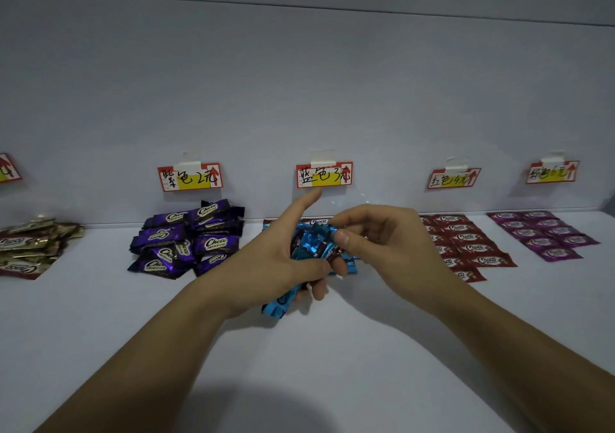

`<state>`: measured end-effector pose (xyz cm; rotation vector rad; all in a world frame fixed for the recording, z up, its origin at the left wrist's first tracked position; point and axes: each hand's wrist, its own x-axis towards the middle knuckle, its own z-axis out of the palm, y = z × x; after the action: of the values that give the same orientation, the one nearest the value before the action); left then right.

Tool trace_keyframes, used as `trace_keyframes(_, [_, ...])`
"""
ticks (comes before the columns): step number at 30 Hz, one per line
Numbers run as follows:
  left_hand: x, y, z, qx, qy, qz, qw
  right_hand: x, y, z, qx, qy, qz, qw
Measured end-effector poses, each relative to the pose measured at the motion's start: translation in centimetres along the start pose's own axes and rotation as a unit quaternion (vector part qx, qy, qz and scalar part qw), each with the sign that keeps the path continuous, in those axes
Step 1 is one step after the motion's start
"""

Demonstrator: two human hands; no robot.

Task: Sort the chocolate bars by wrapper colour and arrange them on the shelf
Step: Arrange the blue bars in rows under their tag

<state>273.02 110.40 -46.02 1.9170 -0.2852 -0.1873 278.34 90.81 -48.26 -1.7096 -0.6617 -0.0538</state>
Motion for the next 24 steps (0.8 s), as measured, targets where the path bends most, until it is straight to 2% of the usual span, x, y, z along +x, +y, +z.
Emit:
trace_keyframes(6, [0.3,-0.1,0.7,-0.093,0.036,-0.007,0.995,0.1,-0.5,-0.4,0.038,0.015,0.03,0.999])
trace_keyframes(11, [0.5,-0.3,0.8,-0.095,0.045,0.002,0.994,0.1,-1.0,-0.8,0.052,0.018,0.048,0.997])
trace_keyframes(18, [0.5,-0.3,1.1,-0.084,0.067,0.022,0.994,0.1,-1.2,-1.2,0.042,-0.041,0.067,0.996])
trace_keyframes(24, [0.9,-0.3,1.6,-0.105,0.132,0.021,0.985,0.4,-1.4,-1.9,0.04,-0.058,0.11,0.991])
